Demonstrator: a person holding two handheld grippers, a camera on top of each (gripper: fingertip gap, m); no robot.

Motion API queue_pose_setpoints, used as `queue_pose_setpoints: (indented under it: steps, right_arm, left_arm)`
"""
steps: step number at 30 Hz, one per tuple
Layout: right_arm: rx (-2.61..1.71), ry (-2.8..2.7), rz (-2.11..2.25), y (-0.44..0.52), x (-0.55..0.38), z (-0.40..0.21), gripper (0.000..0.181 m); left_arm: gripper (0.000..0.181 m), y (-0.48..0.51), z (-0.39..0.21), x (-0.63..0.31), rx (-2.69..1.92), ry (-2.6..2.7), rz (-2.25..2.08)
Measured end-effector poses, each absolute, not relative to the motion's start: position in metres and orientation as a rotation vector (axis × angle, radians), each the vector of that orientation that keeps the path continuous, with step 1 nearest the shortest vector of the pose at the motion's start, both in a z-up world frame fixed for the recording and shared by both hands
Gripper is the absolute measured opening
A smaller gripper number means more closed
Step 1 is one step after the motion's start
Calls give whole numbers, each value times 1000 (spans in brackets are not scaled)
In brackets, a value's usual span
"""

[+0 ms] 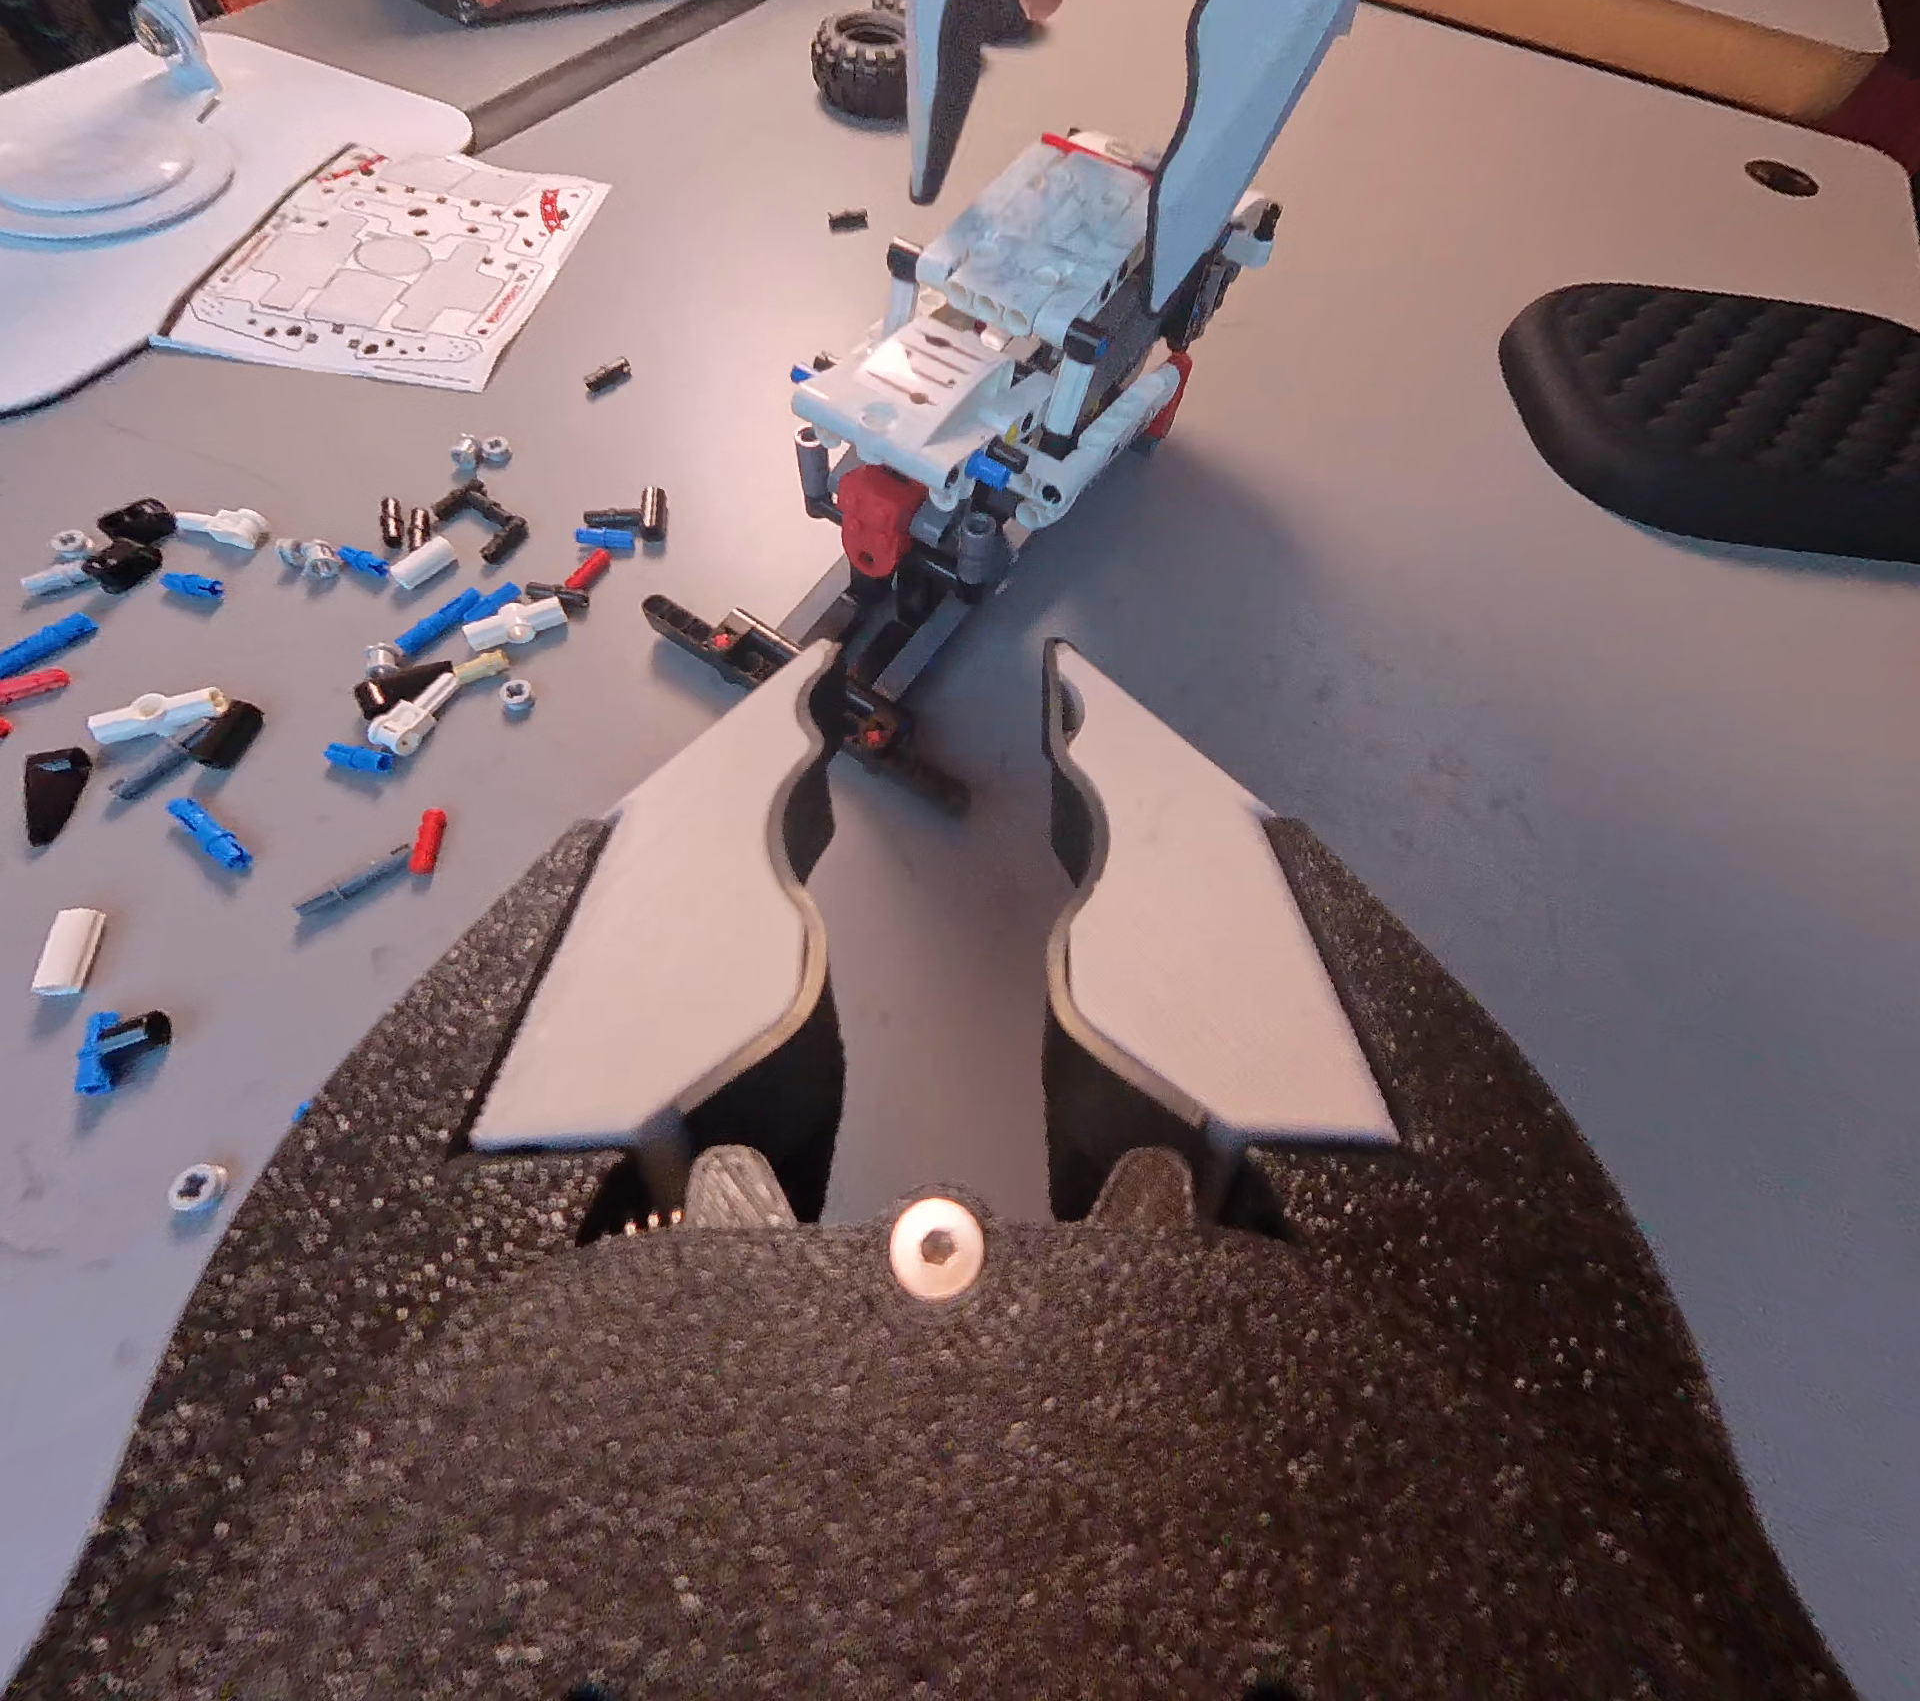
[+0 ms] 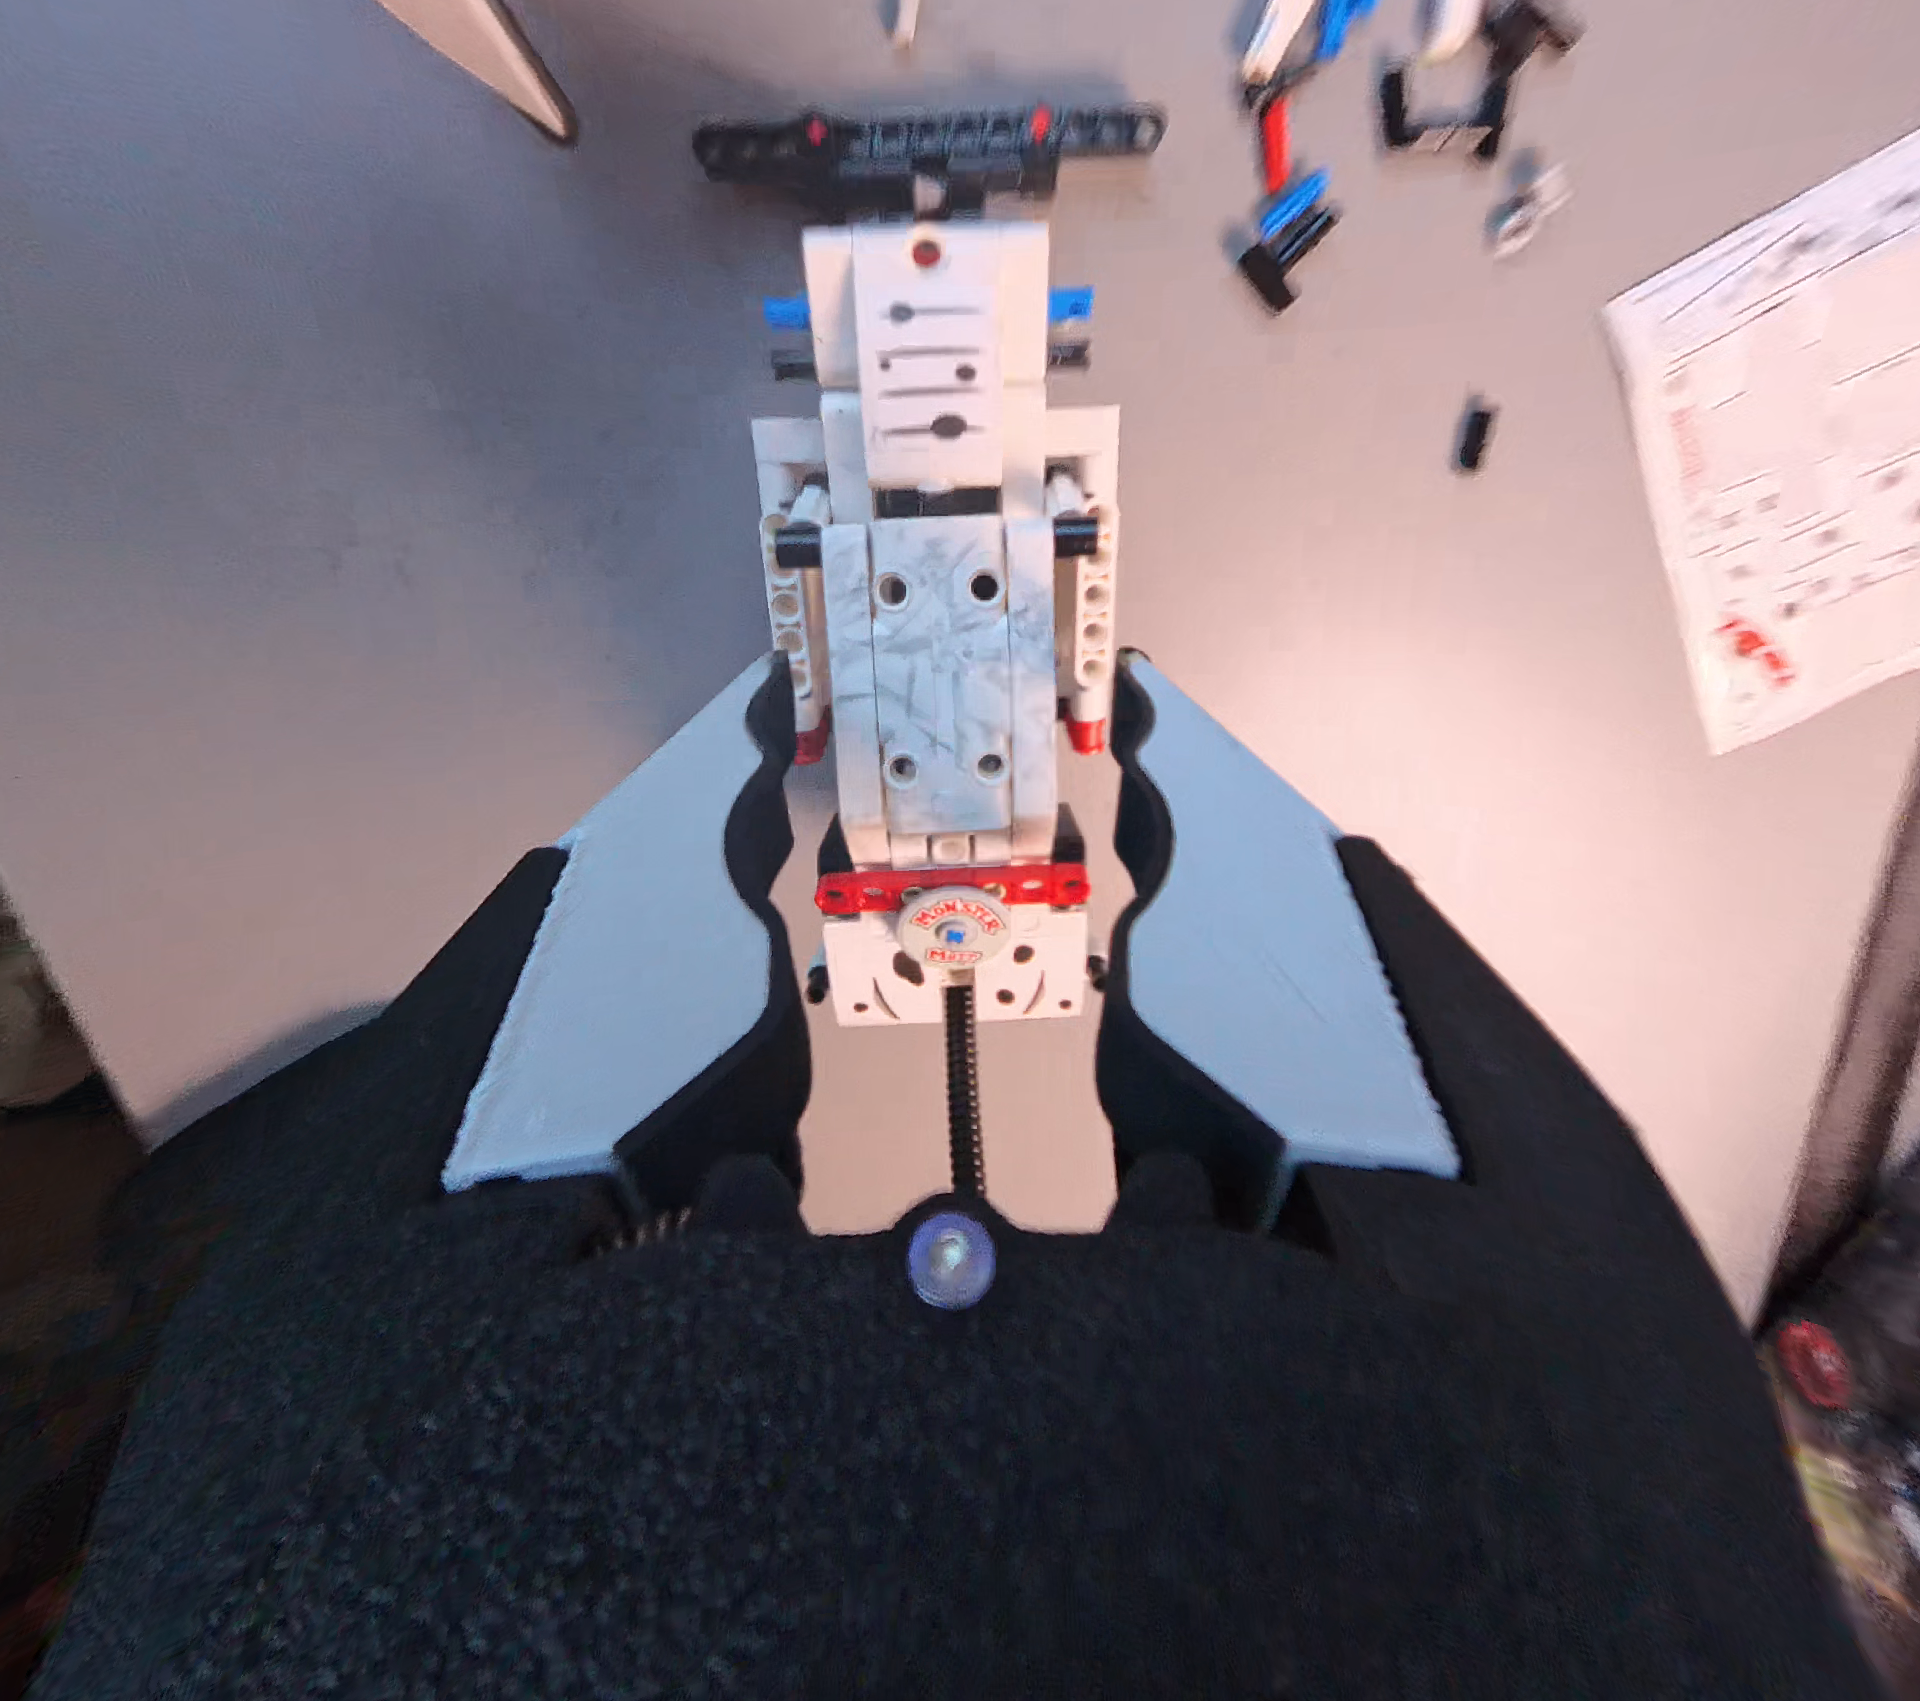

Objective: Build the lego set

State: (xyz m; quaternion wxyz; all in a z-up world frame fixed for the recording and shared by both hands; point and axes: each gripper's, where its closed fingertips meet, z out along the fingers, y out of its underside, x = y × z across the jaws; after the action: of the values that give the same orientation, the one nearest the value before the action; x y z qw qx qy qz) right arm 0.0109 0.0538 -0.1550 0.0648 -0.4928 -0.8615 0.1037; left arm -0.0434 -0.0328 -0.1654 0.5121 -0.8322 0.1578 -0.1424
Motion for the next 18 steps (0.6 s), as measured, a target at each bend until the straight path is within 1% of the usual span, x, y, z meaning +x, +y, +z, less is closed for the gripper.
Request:
queue_pose_setpoints:
  steps: [5,7,9,13,18]
  right_arm:
    - [-1295,-2086,704,47,-16,-70,64]
    - [-1272,-1821,829,57,-14,-37,61]
    - [-1235,-1618,896,72,-6,-16,62]
    - [-1166,-1371,850,112,5,-2,65]
    - [-1179,-1279,823,171,-12,4,67]
  left_arm:
    - [36,-30,-136,-59,-1865,311,-232]
    - [38,-29,-127,-70,-1816,249,-195]
    - [40,-29,-120,-78,-1770,195,-177]
    - [43,-29,-116,-89,-1731,136,-153]
    - [41,-26,-124,-90,-1750,143,-124]
